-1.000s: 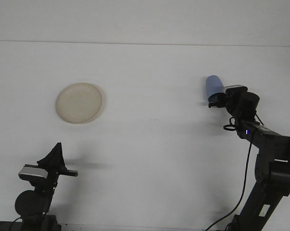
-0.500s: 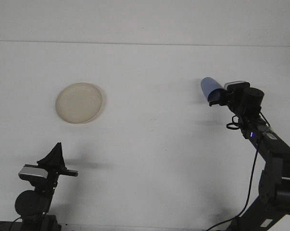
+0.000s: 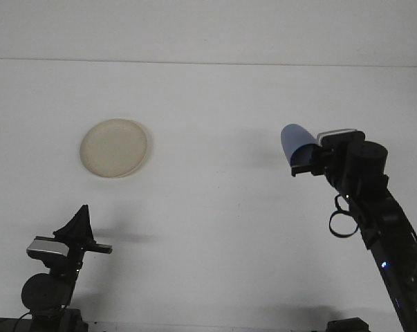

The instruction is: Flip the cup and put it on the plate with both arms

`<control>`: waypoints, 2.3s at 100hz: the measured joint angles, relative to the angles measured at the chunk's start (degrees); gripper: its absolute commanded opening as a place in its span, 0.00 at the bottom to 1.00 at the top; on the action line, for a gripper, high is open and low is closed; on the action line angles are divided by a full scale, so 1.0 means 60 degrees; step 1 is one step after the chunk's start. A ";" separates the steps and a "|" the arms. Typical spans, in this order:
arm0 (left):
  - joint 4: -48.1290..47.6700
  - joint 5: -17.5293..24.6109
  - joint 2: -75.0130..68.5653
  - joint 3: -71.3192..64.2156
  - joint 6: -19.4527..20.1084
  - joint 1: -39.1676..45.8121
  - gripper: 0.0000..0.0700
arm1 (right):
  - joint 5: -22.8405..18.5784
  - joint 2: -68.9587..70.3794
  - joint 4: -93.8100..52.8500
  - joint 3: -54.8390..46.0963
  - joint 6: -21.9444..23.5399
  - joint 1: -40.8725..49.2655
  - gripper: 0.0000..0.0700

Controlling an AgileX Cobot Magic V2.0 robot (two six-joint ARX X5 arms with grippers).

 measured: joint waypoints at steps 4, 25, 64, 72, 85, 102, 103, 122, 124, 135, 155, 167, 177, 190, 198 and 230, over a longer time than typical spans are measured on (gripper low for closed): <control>-0.0004 0.0000 0.0000 0.0000 0.0000 0.0000 0.02 | 0.0317 -0.0189 -0.0659 0.0142 0.0211 0.0372 0.00; 0.0000 0.0000 0.0000 0.0000 0.0000 0.0000 0.02 | 0.0892 -0.0058 -0.3942 0.1304 0.1461 0.2197 0.00; -0.0004 0.0000 0.0000 0.0000 0.0000 0.0000 0.02 | 0.0397 0.3348 -0.7570 0.4481 0.2626 0.3311 0.00; -0.0004 0.0000 0.0000 0.0000 0.0000 0.0000 0.02 | 0.0382 0.4193 -0.8153 0.5125 0.2626 0.3304 0.00; -0.0004 0.0000 0.0000 0.0000 0.0000 0.0000 0.02 | -0.0040 0.5333 -0.8258 0.5821 0.2546 0.3308 0.00; -0.0004 0.0000 0.0000 0.0000 0.0000 0.0000 0.02 | -0.0393 0.6127 -0.8302 0.6098 0.2430 0.3344 0.00; -0.0004 0.0000 0.0000 0.0000 0.0000 0.0000 0.02 | -0.0393 0.6160 -0.8306 0.6098 0.2422 0.3355 0.00; 0.0000 0.0000 0.0000 0.0000 0.0000 0.0000 0.02 | -0.0408 0.6630 -0.8313 0.6105 0.2364 0.3435 0.00; -0.0004 0.0000 0.0000 0.0000 0.0000 0.0000 0.02 | -0.0408 0.6670 -0.8313 0.6105 0.2364 0.3439 0.00; -0.0007 0.0000 0.0000 0.0000 0.0000 0.0000 0.02 | -0.0404 0.6838 -0.8313 0.6105 0.2357 0.3483 0.00; -0.0004 0.0000 0.0000 0.0000 0.0000 0.0000 0.02 | -0.0408 0.7125 -0.8313 0.6105 0.2266 0.3534 0.00; -0.0004 0.0000 0.0000 0.0000 0.0000 0.0000 0.02 | -0.0412 0.7315 -0.8313 0.6105 0.2222 0.3606 0.01; -0.0004 0.0000 0.0000 0.0000 0.0000 0.0000 0.02 | -0.0423 0.7362 -0.8313 0.6105 0.2182 0.3665 0.06; -0.0004 0.0000 0.0000 0.0000 0.0000 0.0000 0.02 | -0.0426 0.7362 -0.8313 0.6105 0.2124 0.3683 0.15; -0.0004 0.0000 0.0000 0.0000 0.0000 0.0000 0.02 | -0.0430 0.7362 -0.8313 0.6105 0.2113 0.3679 0.15; -0.0004 0.0000 0.0000 0.0000 0.0000 0.0000 0.02 | -0.0430 0.7362 -0.8317 0.6160 0.2033 0.3676 0.56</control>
